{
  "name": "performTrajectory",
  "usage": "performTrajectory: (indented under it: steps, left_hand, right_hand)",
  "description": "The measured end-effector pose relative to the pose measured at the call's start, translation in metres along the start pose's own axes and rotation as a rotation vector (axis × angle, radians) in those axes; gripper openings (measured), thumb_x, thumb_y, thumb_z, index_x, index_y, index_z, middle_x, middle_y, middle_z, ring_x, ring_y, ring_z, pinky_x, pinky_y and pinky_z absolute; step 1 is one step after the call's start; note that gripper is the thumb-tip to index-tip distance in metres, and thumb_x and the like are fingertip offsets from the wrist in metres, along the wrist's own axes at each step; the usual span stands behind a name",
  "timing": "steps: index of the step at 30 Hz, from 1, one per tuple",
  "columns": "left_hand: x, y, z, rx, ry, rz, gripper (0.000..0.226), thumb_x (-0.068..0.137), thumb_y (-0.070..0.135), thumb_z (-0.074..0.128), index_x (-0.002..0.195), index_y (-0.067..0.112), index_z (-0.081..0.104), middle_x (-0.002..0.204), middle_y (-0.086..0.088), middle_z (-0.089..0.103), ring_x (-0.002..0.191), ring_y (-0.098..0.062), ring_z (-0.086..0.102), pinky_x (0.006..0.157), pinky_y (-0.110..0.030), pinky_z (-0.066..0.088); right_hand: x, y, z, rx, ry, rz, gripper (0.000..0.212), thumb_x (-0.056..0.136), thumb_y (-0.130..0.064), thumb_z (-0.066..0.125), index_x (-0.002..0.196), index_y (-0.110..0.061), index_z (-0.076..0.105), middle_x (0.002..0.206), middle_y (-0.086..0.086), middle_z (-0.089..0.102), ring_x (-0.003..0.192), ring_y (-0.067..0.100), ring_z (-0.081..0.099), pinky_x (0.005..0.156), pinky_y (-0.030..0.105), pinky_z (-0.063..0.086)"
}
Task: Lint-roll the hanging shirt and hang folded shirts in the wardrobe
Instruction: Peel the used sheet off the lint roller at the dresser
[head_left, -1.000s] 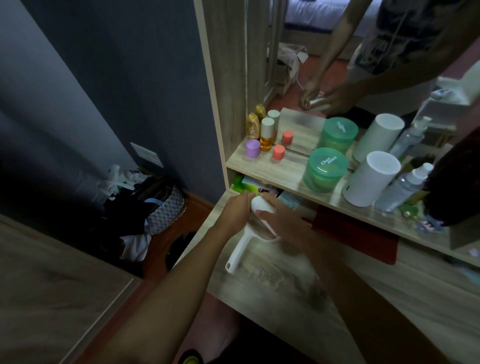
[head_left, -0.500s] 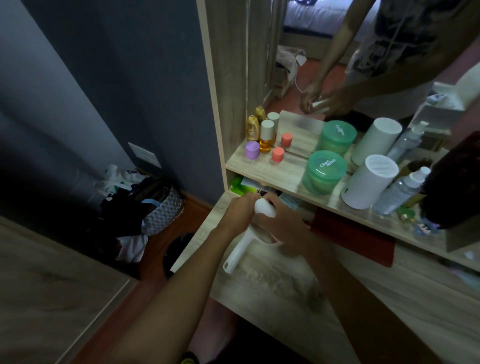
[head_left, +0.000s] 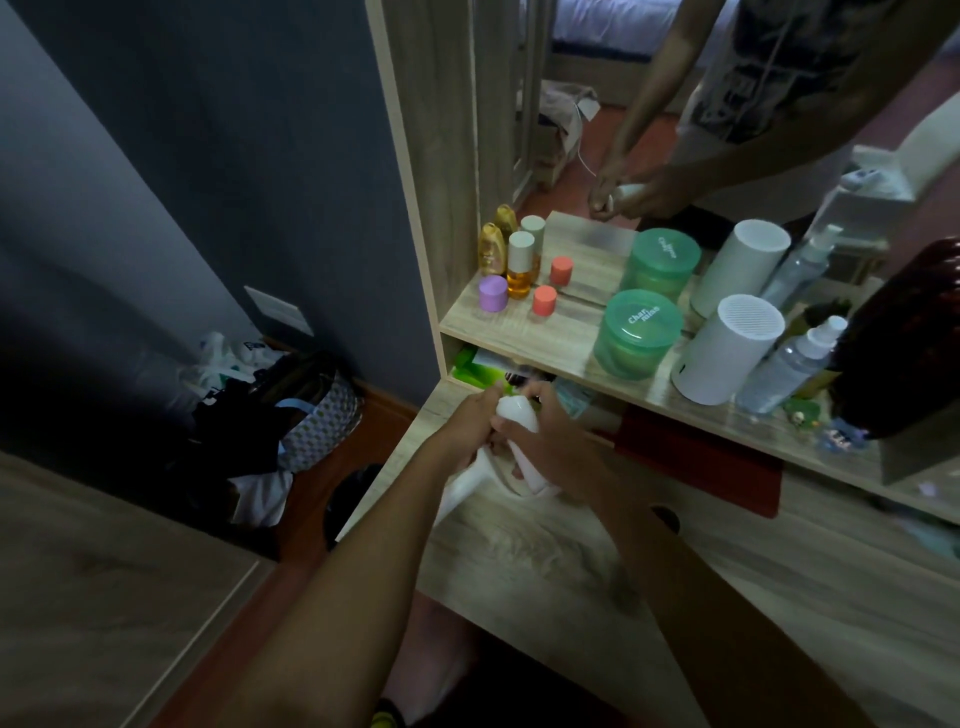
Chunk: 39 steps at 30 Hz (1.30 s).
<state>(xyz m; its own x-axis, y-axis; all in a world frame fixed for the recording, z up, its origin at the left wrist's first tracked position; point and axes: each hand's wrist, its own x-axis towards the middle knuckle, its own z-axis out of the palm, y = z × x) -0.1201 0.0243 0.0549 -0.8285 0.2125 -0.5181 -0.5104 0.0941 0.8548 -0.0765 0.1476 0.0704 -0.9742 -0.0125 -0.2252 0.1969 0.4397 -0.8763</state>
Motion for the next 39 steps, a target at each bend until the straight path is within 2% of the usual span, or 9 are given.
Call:
performTrajectory:
  steps: [8,13,19,22,25,28,32,35,39]
  left_hand:
    - [0.006,-0.043,-0.028,-0.077,0.205,-0.107,0.048,0.095,0.054,0.041,0.089,0.009,0.058,0.050,0.003,0.034,0.036,-0.009,0.033,0.048,-0.026,0.030]
    - [0.020,-0.053,-0.026,-0.074,0.255,-0.171,0.030,0.096,0.030,0.049,0.106,0.004,0.060,0.051,-0.003,0.046,0.044,-0.014,0.044,0.047,-0.025,0.034]
    - [0.032,-0.074,-0.021,-0.036,0.362,-0.291,0.049,0.099,0.050,0.032,0.100,0.005,0.052,0.076,-0.011,0.056,0.057,-0.019,0.053,0.049,-0.026,0.042]
    - [0.037,-0.082,-0.015,-0.035,0.372,-0.327,0.054,0.097,0.053,0.036,0.085,0.004,0.054,0.072,-0.013,0.059,0.057,-0.019,0.056,0.053,-0.027,0.046]
    - [0.044,-0.091,-0.011,-0.038,0.387,-0.294,0.049,0.091,0.046,0.055,0.100,-0.003,0.057,0.073,-0.014,0.063,0.057,-0.020,0.060,0.061,-0.033,0.055]
    - [0.040,-0.086,-0.006,-0.021,0.433,-0.316,0.068,0.083,0.043,0.067,0.128,-0.002,0.043,0.114,-0.022,0.060,0.087,-0.028,0.066,0.084,-0.046,0.057]
    - [0.016,-0.058,0.004,0.299,0.647,-0.349,0.073,0.091,0.046,0.053,0.145,0.005,0.026,0.145,-0.021,0.028,0.127,-0.038,0.041,0.098,-0.043,0.040]
    - [-0.004,-0.043,0.015,0.044,0.639,-0.044,0.049,0.098,0.039,0.042,0.133,0.006,0.048,0.135,-0.017,0.048,0.122,-0.034,0.049,0.096,-0.036,0.041]
    - [-0.034,-0.031,0.026,-0.445,0.290,-0.077,0.055,0.100,0.046,0.031,0.120,0.005,0.061,0.115,-0.017,0.066,0.105,-0.032,0.063,0.087,-0.039,0.052]
  right_hand:
    - [0.009,-0.022,-0.025,0.213,-0.027,-0.010,0.037,0.086,-0.022,0.069,0.108,-0.029,0.040,0.105,0.007,0.050,0.067,0.019,0.059,0.044,0.024,0.051]
    - [0.010,-0.009,-0.022,0.594,0.034,0.263,0.039,0.090,-0.020,0.065,0.118,-0.012,0.039,0.090,0.020,0.059,0.051,0.022,0.058,0.041,0.027,0.049]
    - [0.009,0.017,-0.027,0.908,0.083,0.442,0.042,0.092,-0.026,0.062,0.123,-0.010,0.039,0.076,0.017,0.058,0.044,0.025,0.057,0.041,0.031,0.050]
    - [0.010,0.026,-0.027,0.916,0.141,0.482,0.047,0.091,-0.031,0.063,0.125,-0.012,0.038,0.074,0.017,0.059,0.046,0.029,0.059,0.045,0.033,0.050]
    - [0.011,0.033,-0.025,0.844,0.276,0.481,0.034,0.091,-0.031,0.062,0.110,-0.018,0.038,0.081,0.018,0.059,0.053,0.028,0.060,0.054,0.038,0.052]
    - [0.009,0.034,-0.022,0.762,0.402,0.469,0.032,0.092,-0.030,0.057,0.111,-0.014,0.036,0.093,0.014,0.055,0.061,0.024,0.061,0.058,0.033,0.050]
    - [0.008,0.025,-0.014,0.645,0.468,0.375,0.024,0.093,-0.029,0.053,0.109,-0.017,0.041,0.104,0.014,0.058,0.080,0.027,0.063,0.069,0.035,0.053]
    - [0.004,0.012,-0.004,0.489,0.478,0.272,0.022,0.089,-0.034,0.059,0.107,-0.027,0.049,0.101,-0.001,0.058,0.098,0.025,0.060,0.089,0.048,0.052]
    - [-0.002,-0.001,0.012,0.396,0.419,0.097,0.028,0.090,-0.025,0.063,0.116,-0.026,0.053,0.109,-0.002,0.058,0.098,0.018,0.061,0.079,0.035,0.056]
